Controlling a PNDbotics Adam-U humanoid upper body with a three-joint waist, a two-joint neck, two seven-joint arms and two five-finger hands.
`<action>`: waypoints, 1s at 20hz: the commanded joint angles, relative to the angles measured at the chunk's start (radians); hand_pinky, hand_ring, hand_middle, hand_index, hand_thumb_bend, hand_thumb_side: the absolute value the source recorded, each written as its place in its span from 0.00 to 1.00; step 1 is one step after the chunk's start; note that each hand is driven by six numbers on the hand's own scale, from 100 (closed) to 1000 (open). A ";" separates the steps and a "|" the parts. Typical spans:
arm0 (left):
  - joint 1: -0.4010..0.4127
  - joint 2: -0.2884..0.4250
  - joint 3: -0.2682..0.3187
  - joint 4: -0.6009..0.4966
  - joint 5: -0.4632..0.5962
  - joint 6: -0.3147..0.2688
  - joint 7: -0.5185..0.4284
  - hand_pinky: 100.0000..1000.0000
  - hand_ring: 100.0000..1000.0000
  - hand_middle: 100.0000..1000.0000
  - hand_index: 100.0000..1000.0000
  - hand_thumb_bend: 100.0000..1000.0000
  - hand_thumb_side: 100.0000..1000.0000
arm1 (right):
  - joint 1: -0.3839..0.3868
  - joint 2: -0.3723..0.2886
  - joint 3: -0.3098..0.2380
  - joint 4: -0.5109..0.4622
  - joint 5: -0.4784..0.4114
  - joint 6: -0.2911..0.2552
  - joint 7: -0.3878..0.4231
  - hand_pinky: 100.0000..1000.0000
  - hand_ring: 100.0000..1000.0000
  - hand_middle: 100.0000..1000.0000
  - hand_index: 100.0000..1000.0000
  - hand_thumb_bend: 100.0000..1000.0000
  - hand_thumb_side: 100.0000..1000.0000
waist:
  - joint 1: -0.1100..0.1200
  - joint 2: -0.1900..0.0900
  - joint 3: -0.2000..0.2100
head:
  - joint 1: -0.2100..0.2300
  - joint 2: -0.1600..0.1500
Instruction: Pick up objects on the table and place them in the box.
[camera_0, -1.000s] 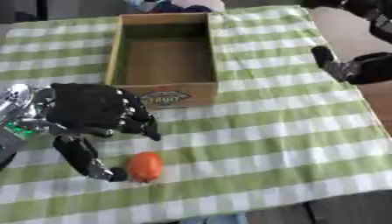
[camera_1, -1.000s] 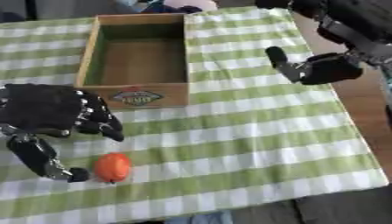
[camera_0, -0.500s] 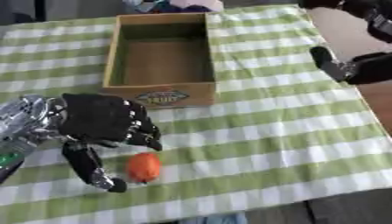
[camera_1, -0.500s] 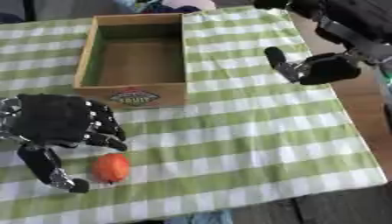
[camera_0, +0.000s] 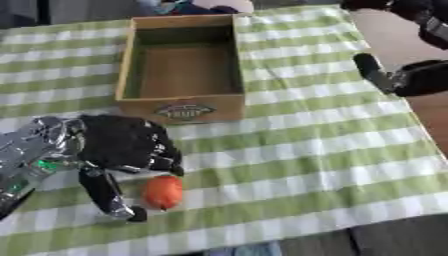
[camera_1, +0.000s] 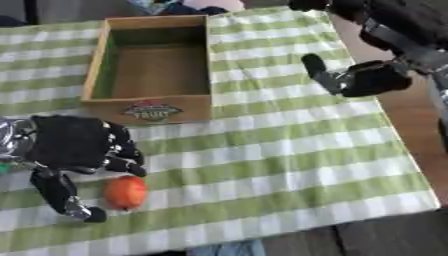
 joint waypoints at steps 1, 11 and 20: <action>-0.002 0.005 0.007 0.013 -0.023 -0.264 -0.248 0.66 0.63 0.66 0.82 0.32 0.50 | -0.012 -0.020 -0.007 -0.016 -0.009 -0.002 0.003 0.77 0.80 0.81 0.96 0.00 0.32 | -0.003 -0.015 -0.002 | -0.003 -0.002; 0.022 0.016 0.049 0.029 0.065 -0.264 -0.018 0.40 0.36 0.34 0.53 0.00 0.18 | -0.013 -0.021 -0.007 -0.017 -0.010 -0.001 0.004 0.77 0.80 0.81 0.96 0.00 0.32 | -0.002 -0.013 0.001 | -0.008 -0.006; 0.006 0.145 0.186 -0.051 0.265 -0.236 -0.044 0.43 0.37 0.34 0.53 0.00 0.18 | -0.007 -0.025 -0.005 -0.016 -0.011 -0.001 0.010 0.77 0.80 0.81 0.96 0.00 0.33 | 0.003 -0.019 -0.003 | -0.013 -0.013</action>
